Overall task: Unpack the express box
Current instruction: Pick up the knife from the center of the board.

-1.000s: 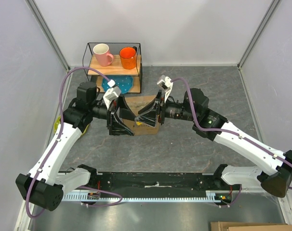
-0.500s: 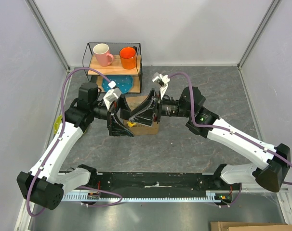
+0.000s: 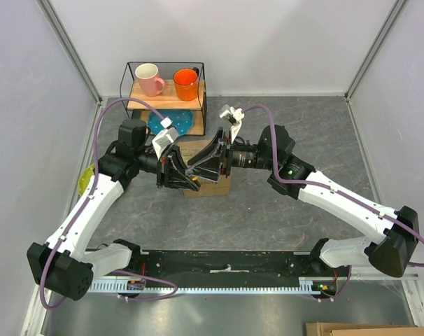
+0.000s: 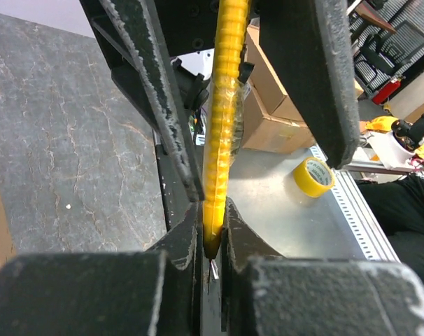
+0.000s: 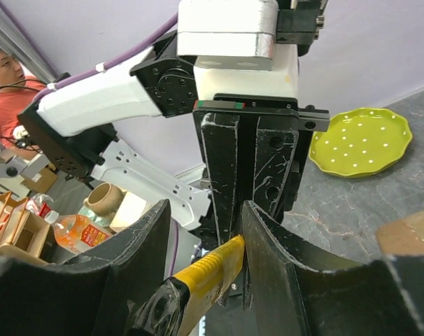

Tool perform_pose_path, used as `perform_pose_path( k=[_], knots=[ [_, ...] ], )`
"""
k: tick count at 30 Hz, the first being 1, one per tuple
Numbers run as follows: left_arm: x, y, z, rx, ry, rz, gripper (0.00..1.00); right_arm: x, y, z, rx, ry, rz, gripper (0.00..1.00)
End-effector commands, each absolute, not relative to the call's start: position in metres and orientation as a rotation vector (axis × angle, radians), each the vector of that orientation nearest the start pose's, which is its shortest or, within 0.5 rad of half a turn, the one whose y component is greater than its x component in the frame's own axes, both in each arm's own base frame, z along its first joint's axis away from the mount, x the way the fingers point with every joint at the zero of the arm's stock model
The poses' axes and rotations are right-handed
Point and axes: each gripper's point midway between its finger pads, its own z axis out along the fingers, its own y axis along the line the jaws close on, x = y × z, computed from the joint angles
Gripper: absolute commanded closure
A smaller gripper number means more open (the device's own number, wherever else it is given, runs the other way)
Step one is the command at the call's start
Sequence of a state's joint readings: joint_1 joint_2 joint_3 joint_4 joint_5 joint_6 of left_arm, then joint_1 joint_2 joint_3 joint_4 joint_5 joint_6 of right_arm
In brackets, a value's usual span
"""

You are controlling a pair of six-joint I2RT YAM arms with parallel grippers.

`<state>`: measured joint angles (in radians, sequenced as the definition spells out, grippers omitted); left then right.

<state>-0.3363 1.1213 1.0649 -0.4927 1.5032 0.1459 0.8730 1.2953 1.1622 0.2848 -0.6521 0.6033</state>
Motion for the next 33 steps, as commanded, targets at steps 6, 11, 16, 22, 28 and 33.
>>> perform_pose_path(
  k=[6, 11, 16, 22, 28, 33],
  knots=[
    [0.101, -0.220, 0.351, 1.384, 1.219, -1.843, 0.98, 0.185, 0.347, 0.408, -0.789, 1.508, 1.246, 0.02],
    [0.102, -0.222, 0.353, 1.372, 1.246, -1.767, 0.98, 0.181, 0.325, 0.411, -0.797, 1.525, 1.209, 0.02],
    [0.126, -0.229, 0.351, 1.271, 1.390, -1.615, 0.98, 0.164, 0.332, 0.400, -0.870, 1.515, 1.306, 0.03],
    [0.141, -0.234, 0.358, 1.154, 1.465, -1.547, 0.98, 0.151, 0.340, 0.410, -0.918, 1.373, 1.414, 0.13],
    [0.152, -0.236, 0.351, 1.072, 1.535, -1.511, 0.98, 0.157, 0.351, 0.419, -0.914, 1.349, 1.449, 0.22],
    [0.150, -0.237, 0.343, 1.061, 1.557, -1.521, 0.98, 0.161, 0.359, 0.421, -0.900, 1.335, 1.472, 0.28]
  ],
)
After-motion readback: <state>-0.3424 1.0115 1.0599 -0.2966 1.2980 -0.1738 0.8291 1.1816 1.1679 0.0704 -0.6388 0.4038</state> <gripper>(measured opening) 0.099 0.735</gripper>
